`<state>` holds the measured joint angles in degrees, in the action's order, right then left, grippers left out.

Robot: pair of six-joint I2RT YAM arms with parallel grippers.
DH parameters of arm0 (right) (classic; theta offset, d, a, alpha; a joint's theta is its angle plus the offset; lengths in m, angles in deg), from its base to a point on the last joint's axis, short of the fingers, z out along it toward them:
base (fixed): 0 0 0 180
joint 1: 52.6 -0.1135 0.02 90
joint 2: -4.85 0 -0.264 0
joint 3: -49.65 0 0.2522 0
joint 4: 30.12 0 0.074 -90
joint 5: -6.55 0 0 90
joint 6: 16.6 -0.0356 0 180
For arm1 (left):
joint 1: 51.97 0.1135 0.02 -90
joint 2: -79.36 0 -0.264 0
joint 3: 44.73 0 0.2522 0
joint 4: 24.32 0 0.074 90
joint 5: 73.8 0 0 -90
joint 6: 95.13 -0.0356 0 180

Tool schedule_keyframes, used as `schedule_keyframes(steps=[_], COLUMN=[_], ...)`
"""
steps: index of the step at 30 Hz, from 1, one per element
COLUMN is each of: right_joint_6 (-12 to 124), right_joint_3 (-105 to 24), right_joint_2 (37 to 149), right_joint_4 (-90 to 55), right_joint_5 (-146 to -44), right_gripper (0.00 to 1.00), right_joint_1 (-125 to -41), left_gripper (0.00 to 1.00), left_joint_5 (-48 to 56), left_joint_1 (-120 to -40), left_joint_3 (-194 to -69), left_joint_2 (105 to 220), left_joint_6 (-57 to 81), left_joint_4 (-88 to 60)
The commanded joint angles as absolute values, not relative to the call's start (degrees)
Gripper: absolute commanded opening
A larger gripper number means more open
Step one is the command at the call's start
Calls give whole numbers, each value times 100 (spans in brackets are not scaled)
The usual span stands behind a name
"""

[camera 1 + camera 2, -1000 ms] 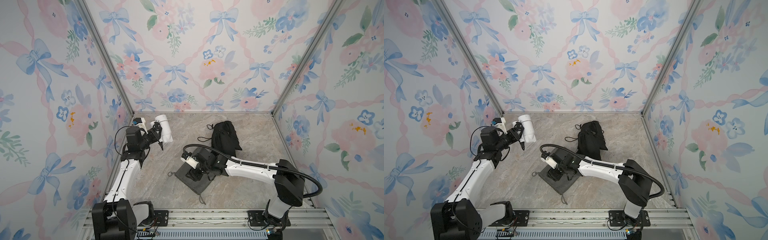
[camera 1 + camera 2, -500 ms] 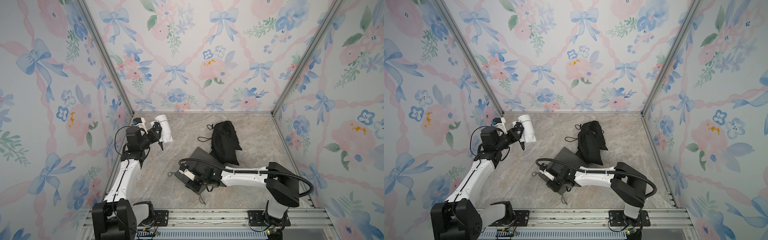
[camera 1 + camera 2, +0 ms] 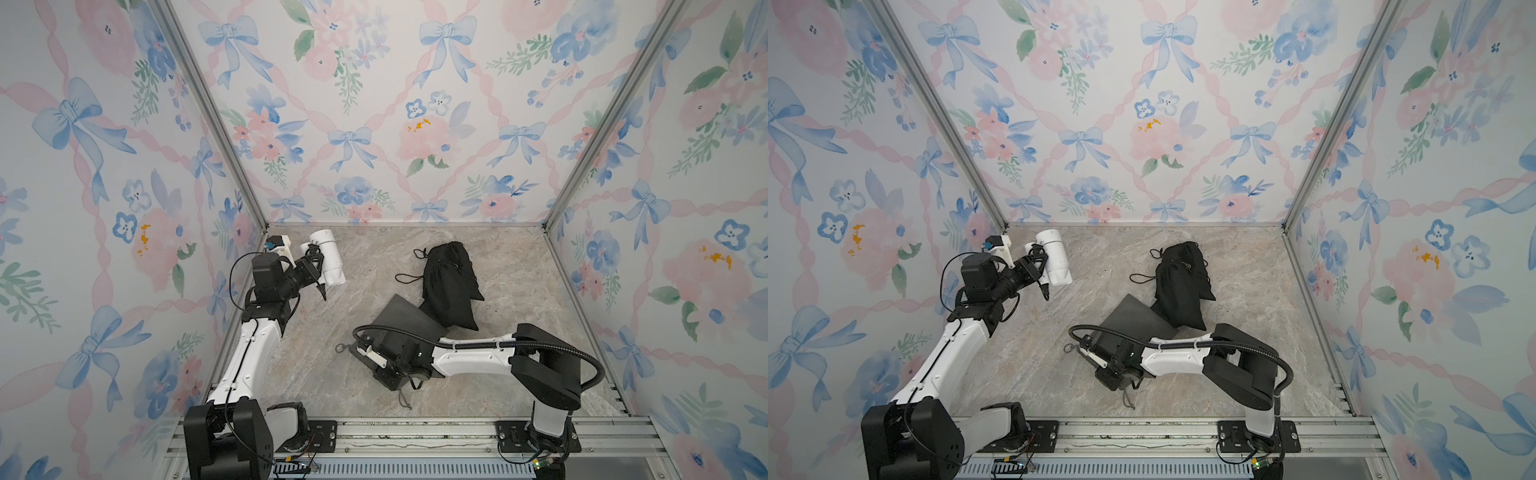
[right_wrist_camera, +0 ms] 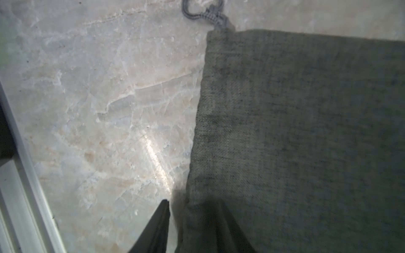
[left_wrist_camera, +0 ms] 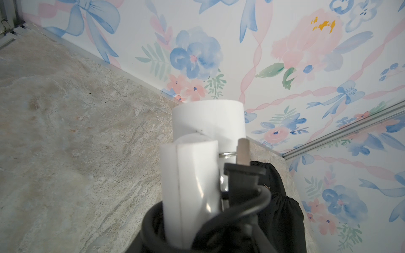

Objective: Pack away hair dryers
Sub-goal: Open the drawstring bag at the center of the board.

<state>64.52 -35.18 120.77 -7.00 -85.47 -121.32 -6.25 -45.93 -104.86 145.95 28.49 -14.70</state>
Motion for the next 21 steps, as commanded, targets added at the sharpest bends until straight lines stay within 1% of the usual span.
schedule_keyframes(steps=[1, 2, 4, 8, 9, 11, 16, 21], right_joint_6=[6423, 6434, 6450, 6556, 6586, 6626, 6621, 6550], right_joint_3=[-3531, -3544, -3568, -3634, -3644, -3686, -3770, -3735], right_joint_2=[12330, 12337, 12324, 12149, 12095, 11955, 11797, 11863], right_joint_4=[-636, -629, -602, -473, -444, -379, -339, -449], right_joint_5=[-8460, -8469, -8445, -8377, -8348, -8361, -8532, -8675], right_gripper=[28, 22, 12, 1, 0, 0, 5, 5], right_joint_1=[-12178, -12177, -12177, -12161, -12152, -12108, -11993, -11984], left_gripper=[21, 21, 21, 21, 21, 21, 21, 21], left_joint_5=[-681, -674, -680, -701, -691, -689, -680, -699], left_joint_1=[-4565, -4564, -4564, -4564, -4562, -4564, -4564, -4564], left_joint_3=[-10551, -10553, -10553, -10561, -10560, -10547, -10495, -10507], left_joint_2=[14582, 14581, 14564, 14564, 14555, 14554, 14508, 14509], left_joint_6=[2917, 2915, 2918, 2915, 2918, 2922, 2929, 2939], left_joint_4=[-1806, -1803, -1803, -1803, -1803, -1800, -1803, -1805])
